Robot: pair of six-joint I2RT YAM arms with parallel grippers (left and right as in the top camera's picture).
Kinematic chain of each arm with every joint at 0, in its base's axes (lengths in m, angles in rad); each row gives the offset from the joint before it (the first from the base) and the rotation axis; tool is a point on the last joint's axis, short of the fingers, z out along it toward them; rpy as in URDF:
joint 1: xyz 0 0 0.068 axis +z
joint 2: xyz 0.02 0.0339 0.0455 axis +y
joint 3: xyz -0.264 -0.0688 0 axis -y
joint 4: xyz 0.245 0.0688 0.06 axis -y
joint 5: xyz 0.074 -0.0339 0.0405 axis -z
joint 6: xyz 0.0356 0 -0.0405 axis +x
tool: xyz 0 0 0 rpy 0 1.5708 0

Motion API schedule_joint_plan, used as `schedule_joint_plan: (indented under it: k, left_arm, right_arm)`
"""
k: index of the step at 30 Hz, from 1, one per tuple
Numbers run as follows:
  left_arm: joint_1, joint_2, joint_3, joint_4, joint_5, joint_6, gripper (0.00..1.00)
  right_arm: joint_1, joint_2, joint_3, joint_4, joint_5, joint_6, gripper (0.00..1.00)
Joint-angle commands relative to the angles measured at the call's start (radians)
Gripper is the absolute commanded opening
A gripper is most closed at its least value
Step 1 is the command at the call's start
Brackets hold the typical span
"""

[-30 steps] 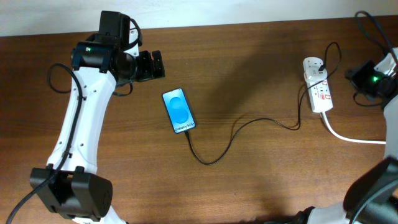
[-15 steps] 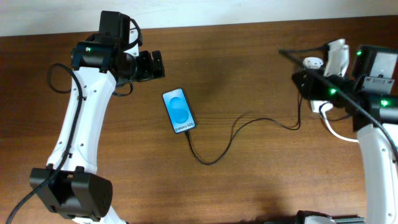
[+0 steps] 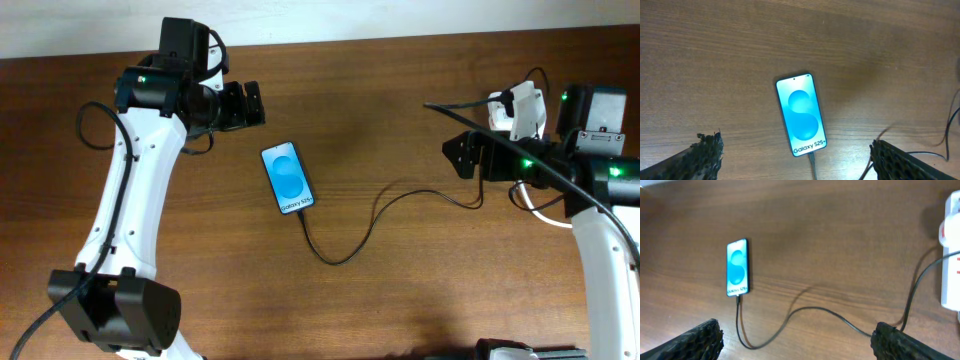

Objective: Plug charger to phone and switch on socket

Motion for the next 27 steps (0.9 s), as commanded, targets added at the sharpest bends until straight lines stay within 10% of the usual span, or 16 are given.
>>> schedule_joint_plan:
  k: [1,14,27]
  left_arm:
    - [0.003,-0.009,0.006,-0.001,-0.008,0.005,0.99]
    - [0.002,-0.009,0.006,-0.001,-0.008,0.005,0.99]
    - [0.003,-0.009,0.006,-0.001,-0.008,0.005,0.99]
  right_arm:
    - [0.004,0.011,0.003,-0.043,0.054,-0.013,0.99]
    - [0.034,-0.070,-0.067,0.051,0.137,-0.176,0.99]
    - [0.140,-0.611,-0.774,0.807,0.234,-0.196,0.99]
